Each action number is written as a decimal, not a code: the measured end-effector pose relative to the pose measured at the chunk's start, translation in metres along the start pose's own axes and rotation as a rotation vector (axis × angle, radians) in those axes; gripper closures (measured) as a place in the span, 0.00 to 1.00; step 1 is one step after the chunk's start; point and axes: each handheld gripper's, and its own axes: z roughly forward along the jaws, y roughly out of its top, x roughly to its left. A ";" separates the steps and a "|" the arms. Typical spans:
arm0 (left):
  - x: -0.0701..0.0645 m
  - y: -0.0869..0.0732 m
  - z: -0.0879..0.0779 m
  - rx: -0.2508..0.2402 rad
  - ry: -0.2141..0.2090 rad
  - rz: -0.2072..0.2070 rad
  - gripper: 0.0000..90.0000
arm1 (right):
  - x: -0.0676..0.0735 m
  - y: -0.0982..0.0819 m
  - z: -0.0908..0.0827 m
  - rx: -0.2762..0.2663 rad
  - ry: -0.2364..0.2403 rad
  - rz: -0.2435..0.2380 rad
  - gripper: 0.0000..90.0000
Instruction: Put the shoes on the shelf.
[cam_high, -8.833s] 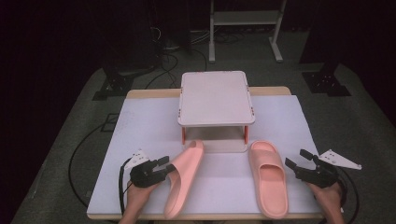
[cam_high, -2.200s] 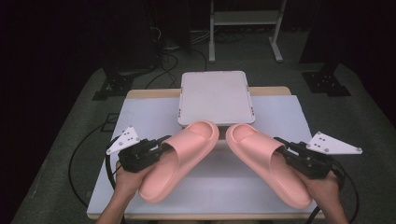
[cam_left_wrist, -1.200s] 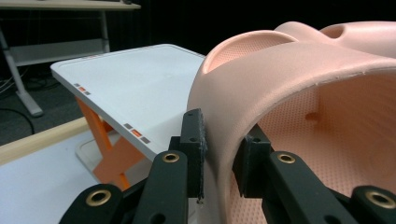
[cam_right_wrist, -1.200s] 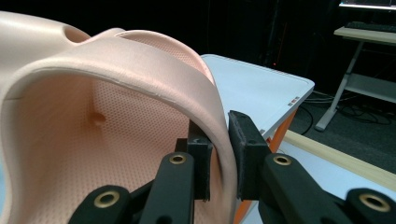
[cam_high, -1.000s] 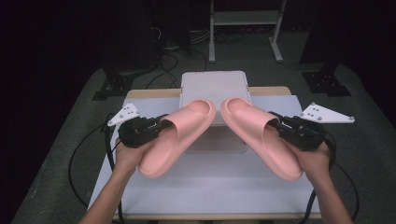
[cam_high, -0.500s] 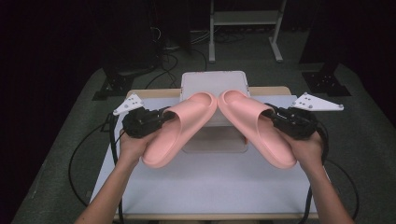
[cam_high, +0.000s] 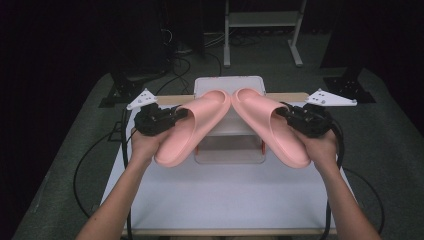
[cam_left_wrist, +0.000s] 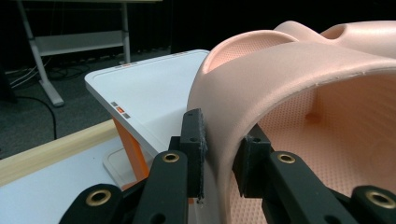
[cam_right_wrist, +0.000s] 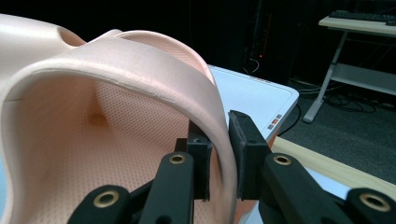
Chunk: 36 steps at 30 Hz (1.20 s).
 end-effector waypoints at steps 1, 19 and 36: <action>0.002 0.002 0.002 0.005 0.005 -0.002 0.84 | 0.000 0.001 0.001 0.004 -0.003 0.000 0.87; 0.013 0.012 0.026 0.026 0.035 -0.017 0.84 | -0.015 0.007 0.020 0.018 -0.050 0.036 0.87; 0.023 0.022 0.041 0.033 0.067 -0.046 0.83 | -0.019 0.016 0.038 0.034 -0.098 0.034 0.87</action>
